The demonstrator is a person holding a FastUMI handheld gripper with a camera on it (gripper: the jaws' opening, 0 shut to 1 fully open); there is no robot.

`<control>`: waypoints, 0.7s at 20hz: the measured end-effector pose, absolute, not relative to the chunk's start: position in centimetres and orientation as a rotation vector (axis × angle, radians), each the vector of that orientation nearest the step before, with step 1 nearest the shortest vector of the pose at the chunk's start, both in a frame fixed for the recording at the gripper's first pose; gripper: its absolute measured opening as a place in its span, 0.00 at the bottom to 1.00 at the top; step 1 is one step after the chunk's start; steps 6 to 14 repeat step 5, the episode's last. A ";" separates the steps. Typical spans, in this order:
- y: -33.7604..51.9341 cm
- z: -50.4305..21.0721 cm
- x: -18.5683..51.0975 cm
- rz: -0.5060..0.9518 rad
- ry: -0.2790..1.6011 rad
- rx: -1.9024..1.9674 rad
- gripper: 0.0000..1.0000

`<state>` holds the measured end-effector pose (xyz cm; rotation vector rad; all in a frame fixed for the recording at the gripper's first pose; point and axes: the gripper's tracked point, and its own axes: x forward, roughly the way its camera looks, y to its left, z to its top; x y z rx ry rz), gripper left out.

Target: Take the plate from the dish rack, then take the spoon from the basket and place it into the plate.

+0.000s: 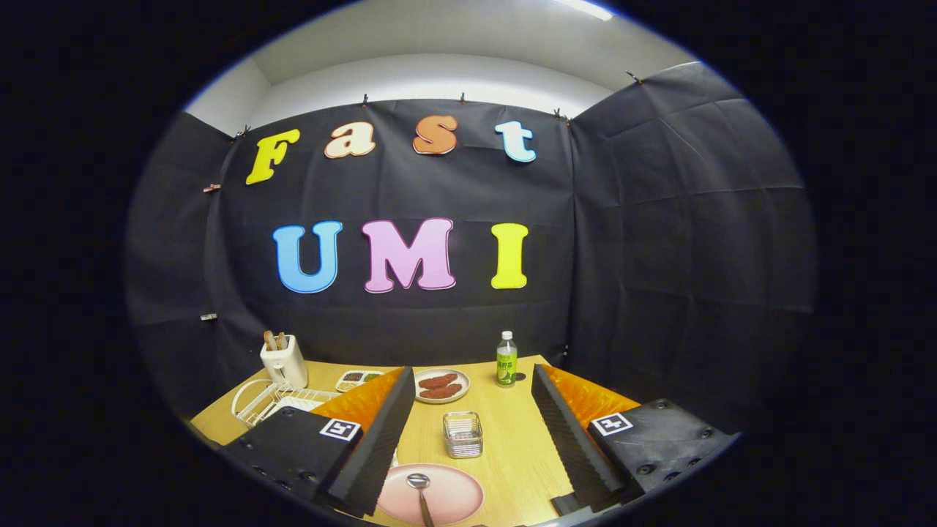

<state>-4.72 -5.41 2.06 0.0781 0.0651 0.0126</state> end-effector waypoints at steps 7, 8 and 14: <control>-3.5 2.1 -3.9 0.075 0.074 0.077 0.98; -3.5 2.1 -3.9 0.075 0.074 0.077 0.98; -3.5 2.1 -3.9 0.075 0.074 0.077 0.98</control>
